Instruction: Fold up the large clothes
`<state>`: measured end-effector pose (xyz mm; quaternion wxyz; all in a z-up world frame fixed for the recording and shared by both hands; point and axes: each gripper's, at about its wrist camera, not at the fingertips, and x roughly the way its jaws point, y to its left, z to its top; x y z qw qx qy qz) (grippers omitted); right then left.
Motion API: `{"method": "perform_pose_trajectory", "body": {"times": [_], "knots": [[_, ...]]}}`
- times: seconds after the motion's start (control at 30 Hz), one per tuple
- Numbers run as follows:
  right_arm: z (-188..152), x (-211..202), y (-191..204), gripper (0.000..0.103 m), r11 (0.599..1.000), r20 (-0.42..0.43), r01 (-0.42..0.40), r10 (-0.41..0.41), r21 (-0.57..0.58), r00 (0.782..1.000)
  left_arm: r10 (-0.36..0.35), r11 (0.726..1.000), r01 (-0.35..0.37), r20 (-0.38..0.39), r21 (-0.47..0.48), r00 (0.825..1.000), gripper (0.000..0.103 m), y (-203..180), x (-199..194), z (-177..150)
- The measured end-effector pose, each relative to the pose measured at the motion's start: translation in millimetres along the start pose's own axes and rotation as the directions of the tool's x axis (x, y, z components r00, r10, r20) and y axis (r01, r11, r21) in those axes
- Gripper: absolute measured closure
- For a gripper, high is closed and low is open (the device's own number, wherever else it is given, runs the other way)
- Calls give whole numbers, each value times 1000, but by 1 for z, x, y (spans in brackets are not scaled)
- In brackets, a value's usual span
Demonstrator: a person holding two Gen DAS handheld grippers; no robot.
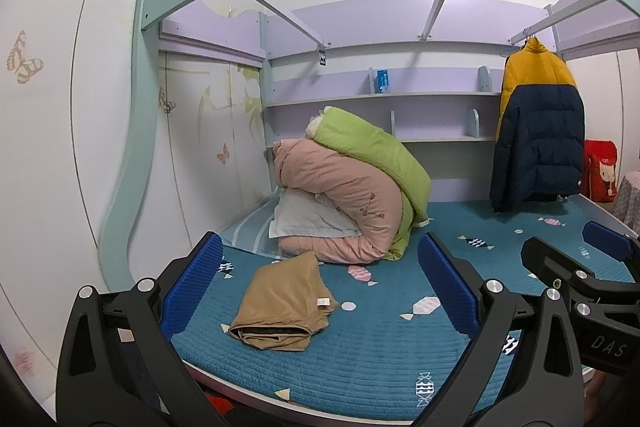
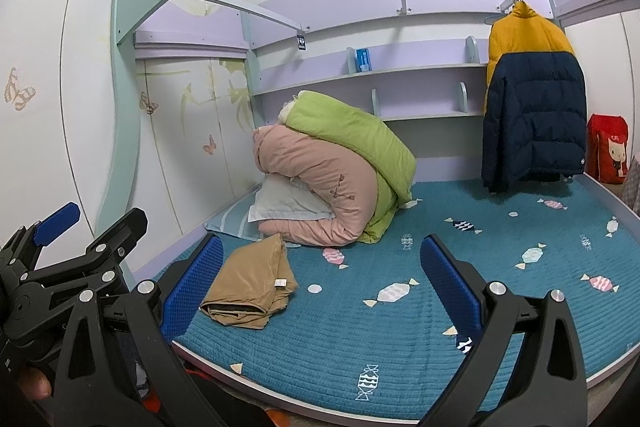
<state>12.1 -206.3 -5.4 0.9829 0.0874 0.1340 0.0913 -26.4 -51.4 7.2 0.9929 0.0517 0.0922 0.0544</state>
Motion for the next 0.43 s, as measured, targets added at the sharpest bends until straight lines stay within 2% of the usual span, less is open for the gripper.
{"method": "perform_pose_trajectory", "body": {"times": [0.23, 0.33, 0.43], "knots": [[-7, 37, -29, 8, 998, -41, -9, 12, 61, 999, 53, 997, -51, -30, 50, 998, 5, -26, 34, -4], [-15, 55, -54, 8, 993, -57, -7, 13, 115, 998, 41, 996, -34, -72, 87, 997, 5, -49, 60, -10], [-26, 75, -88, 8, 986, -86, 52, -38, 161, 996, 26, 990, -9, -117, 143, 993, 5, -80, 91, -20]]}}
